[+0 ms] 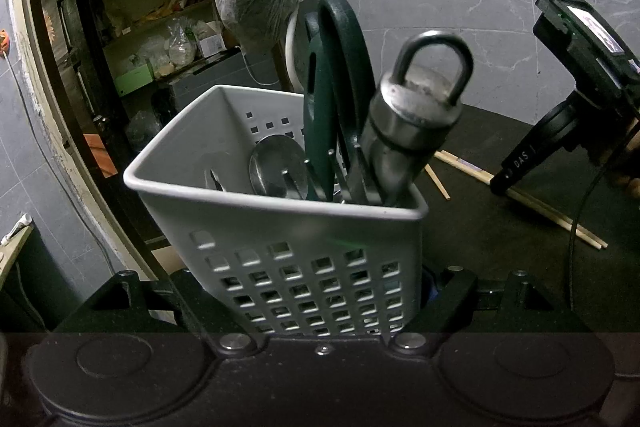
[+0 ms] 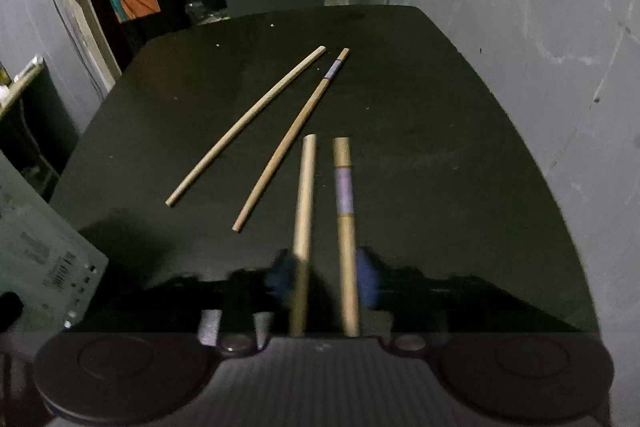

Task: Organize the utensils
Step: 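Open and re-close the right gripper to align the two chopsticks, then lift the two chopsticks off the table with the right gripper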

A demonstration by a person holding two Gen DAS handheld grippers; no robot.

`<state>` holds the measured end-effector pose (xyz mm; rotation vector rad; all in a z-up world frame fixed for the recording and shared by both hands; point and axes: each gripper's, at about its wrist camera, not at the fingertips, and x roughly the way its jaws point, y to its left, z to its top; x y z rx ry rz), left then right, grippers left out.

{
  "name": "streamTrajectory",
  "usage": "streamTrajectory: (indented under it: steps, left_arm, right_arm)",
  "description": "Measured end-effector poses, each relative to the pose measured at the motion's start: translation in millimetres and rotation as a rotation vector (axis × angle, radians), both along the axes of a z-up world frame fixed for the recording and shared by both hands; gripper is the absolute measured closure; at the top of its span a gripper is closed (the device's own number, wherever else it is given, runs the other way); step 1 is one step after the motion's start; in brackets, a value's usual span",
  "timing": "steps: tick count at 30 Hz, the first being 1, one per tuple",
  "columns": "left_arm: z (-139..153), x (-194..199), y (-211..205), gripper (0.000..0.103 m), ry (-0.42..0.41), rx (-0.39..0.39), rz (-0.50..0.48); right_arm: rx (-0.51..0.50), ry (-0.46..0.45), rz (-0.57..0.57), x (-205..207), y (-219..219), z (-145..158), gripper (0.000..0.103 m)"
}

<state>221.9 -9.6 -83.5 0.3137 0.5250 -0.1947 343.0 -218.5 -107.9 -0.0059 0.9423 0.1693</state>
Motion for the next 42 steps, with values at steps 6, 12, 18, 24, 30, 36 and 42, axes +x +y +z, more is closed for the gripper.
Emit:
streamTrajectory:
  steps: [6,12,18,24,30,36,42]
  left_arm:
    - [0,0,0,0.019,0.000,0.000,0.000]
    - [0,0,0,0.019,-0.001,0.000,0.000]
    - [0,0,0,0.019,0.000,-0.001,0.002]
    - [2,-1,0,0.019,-0.001,-0.002,0.004]
    - [3,-2,0,0.019,-0.002,-0.003,0.005]
    - [2,-3,0,0.019,-0.003,-0.005,0.004]
    - [3,-3,0,0.019,-0.002,-0.005,0.004]
  right_arm:
    - [-0.003,-0.001,0.013,-1,-1,0,0.089]
    - [0.013,0.025,0.025,11,-3,5,0.082]
    - [0.008,0.047,0.041,26,-1,4,0.081]
    - [-0.050,0.078,0.060,33,7,6,0.087]
    - [0.000,0.099,0.053,37,-2,7,0.089]
    - [0.185,0.087,-0.001,30,-28,6,0.089]
    - [0.240,0.076,-0.009,23,-37,7,0.089]
